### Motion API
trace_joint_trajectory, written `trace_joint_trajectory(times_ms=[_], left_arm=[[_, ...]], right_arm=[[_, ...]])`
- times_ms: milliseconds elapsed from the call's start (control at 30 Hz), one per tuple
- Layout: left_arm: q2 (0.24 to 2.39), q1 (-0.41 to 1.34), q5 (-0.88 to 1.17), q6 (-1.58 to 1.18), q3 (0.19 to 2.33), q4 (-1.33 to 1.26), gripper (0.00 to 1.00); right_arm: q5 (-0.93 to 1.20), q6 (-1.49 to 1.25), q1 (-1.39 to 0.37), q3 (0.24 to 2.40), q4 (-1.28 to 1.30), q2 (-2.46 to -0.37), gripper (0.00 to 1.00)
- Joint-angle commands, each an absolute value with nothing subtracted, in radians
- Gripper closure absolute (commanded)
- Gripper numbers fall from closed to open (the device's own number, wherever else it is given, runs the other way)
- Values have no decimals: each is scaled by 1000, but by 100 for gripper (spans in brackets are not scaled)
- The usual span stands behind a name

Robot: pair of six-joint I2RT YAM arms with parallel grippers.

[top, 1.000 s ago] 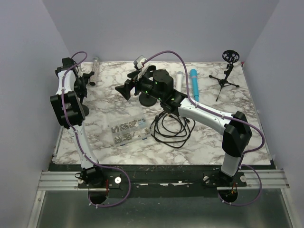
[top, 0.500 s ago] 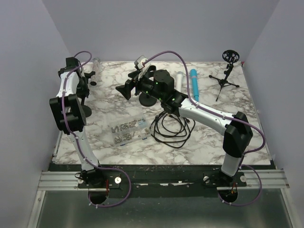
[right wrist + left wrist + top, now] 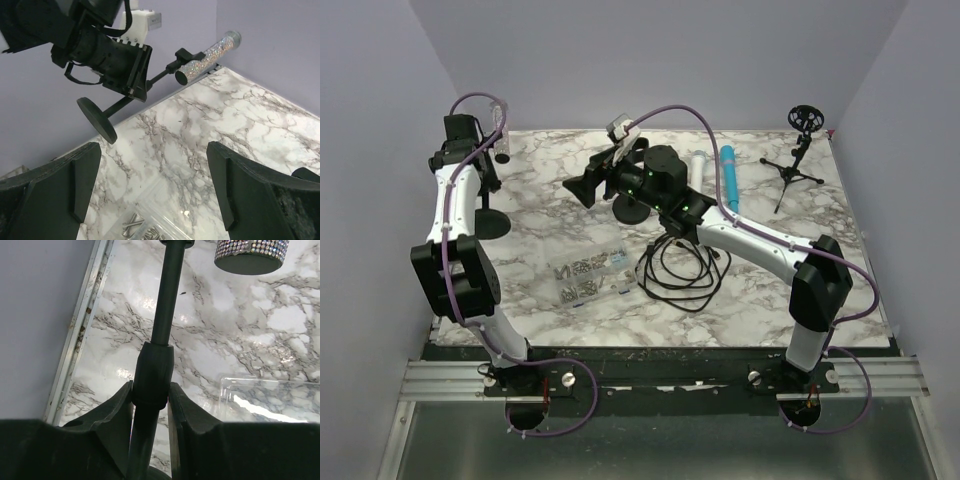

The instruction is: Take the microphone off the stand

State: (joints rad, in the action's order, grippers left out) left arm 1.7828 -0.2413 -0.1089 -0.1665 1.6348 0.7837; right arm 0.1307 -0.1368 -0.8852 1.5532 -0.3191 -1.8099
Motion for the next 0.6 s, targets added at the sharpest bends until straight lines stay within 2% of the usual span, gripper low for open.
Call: trace_joint_trajectory(times_ms=[0, 567], left_arm=[[1634, -215, -100, -190, 1591, 648, 100], [1212, -41, 53, -192, 1330, 289, 100]], right_arm=[[118, -222, -863, 1615, -300, -1801, 5], [184, -408, -811, 1775, -140, -1776, 5]])
